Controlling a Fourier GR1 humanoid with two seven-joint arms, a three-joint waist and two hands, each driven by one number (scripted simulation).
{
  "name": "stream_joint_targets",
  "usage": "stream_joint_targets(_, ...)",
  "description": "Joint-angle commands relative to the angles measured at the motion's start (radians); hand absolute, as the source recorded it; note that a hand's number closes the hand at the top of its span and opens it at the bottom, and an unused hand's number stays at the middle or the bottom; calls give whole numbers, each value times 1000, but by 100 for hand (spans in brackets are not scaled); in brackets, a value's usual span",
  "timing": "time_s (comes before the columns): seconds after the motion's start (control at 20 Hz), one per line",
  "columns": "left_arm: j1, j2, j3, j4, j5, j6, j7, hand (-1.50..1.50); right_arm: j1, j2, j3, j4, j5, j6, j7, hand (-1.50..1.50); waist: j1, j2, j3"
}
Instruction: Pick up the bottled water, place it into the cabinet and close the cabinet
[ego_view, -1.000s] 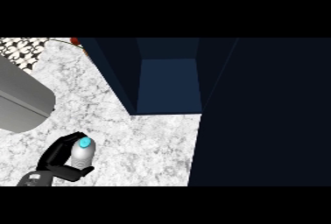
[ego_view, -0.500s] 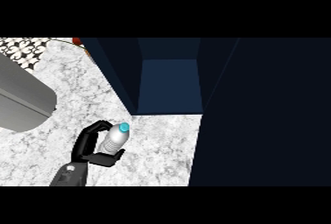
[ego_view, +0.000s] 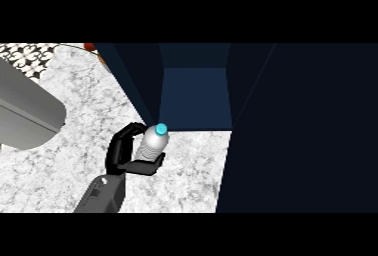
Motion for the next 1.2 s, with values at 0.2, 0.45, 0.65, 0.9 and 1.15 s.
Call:
stream_joint_targets(0.2,-36,-9,-217,-222,224,150,231,150,33,-22,28,-112,76,-19,54,-150,-4,1,0)
stream_joint_targets(0.45,-64,-9,-295,-284,243,261,287,150,66,-15,61,-87,83,-19,-14,-150,-3,3,0)
stream_joint_targets(0.65,-169,-9,-364,-243,311,378,307,150,34,-41,3,-107,47,-8,32,-150,-10,5,0)
stream_joint_targets(0.9,-180,-9,-371,-258,255,437,370,150,82,-80,-19,-162,27,1,12,-150,-7,3,1)
stream_joint_targets(1.15,-394,-9,-351,-121,308,497,442,150,65,-46,-12,-98,30,-13,-16,-150,-11,6,0)
